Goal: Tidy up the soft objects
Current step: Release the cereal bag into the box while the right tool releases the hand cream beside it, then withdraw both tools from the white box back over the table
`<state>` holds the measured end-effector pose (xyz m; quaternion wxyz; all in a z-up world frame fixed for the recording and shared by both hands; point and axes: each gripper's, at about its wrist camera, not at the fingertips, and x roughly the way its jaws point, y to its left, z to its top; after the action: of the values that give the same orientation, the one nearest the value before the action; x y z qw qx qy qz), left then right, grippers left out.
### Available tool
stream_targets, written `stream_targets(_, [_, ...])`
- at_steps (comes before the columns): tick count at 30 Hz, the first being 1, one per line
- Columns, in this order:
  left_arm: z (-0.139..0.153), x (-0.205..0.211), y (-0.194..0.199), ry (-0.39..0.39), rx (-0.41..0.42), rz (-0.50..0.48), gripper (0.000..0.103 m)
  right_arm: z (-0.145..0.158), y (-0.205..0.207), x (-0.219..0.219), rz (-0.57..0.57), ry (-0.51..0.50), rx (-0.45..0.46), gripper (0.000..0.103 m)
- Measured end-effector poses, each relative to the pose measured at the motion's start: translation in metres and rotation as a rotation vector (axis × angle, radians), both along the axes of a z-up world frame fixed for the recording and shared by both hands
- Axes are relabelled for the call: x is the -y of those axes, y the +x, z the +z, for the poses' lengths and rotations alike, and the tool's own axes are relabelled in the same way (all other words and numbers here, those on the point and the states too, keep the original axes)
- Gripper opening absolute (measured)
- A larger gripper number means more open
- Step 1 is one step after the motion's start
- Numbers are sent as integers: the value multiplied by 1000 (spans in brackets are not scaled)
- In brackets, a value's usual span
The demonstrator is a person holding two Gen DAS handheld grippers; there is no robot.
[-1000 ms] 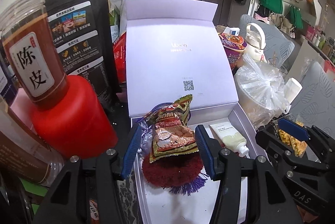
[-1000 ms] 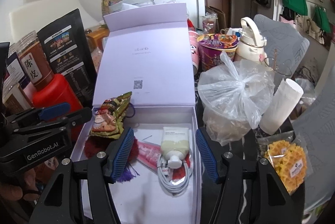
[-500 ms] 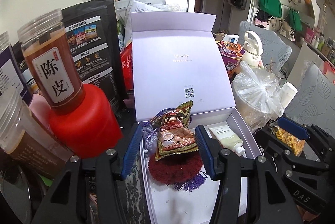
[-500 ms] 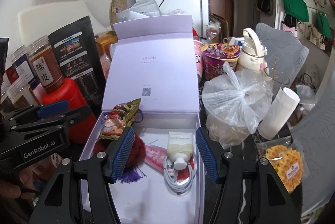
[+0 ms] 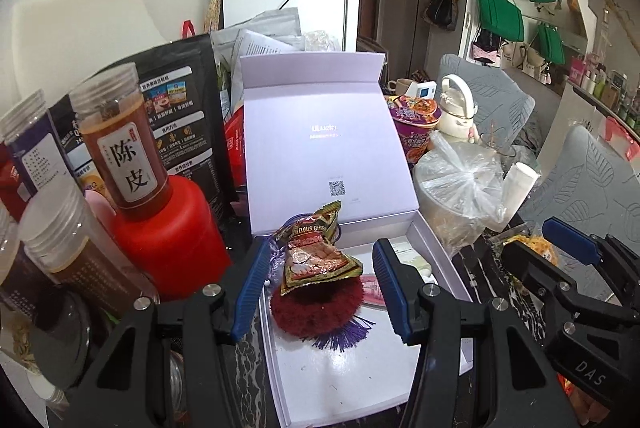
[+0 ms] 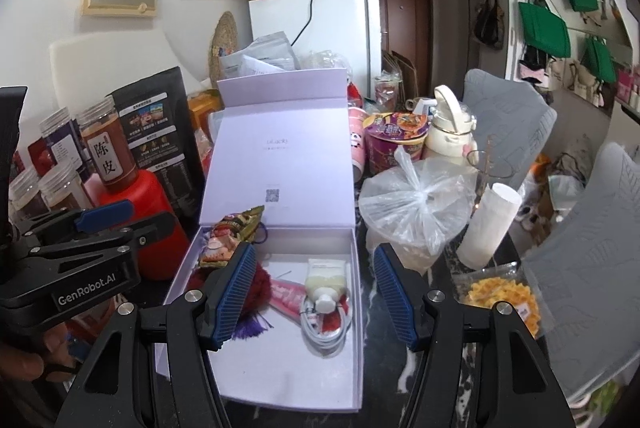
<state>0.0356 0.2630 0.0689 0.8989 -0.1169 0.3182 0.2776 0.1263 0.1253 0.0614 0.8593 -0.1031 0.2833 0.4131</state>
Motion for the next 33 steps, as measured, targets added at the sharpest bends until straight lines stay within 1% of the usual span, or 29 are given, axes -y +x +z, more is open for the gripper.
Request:
stream_targets(5, [10,10,-12,10,18,12,53,8,-14,17,-11,24,6,62])
stream_targets(10, [18,24,-25,32,28,7,53,16,-29,32,-17,31,33,62])
stream_targets(14, [24,34,-34,44,39,-4,53,22,-41,44,-20,40,53,68])
stream_targets(15, [25,37,-36,49,40,-5,56,24,-43,46,-21,42,58,68])
stream_targets(16, [26,39,-38,54,40,-6,61,24,-45,48,-23,42,61,69])
stream_targets(17, [26,41,-40,60,40,-6,81,26,-47,52,-26,43,65,70])
stream_targets(18, [27,43,-42,71,41,-1,103,26,-49,54,-29,44,66,73])
stream_targets(20, [29,49,-48,108,51,16,103,28,-53,61,-37,48,75,78])
stream_targets(22, [30,53,-52,137,46,37,103,28,-57,68,-51,47,83,79])
stream_targets(29, [27,66,-60,117,52,-13,103,25,-70,88,-79,36,94,81])
stream_targets(33, [23,80,-61,131,49,-47,103,24,-78,99,-96,35,97,82])
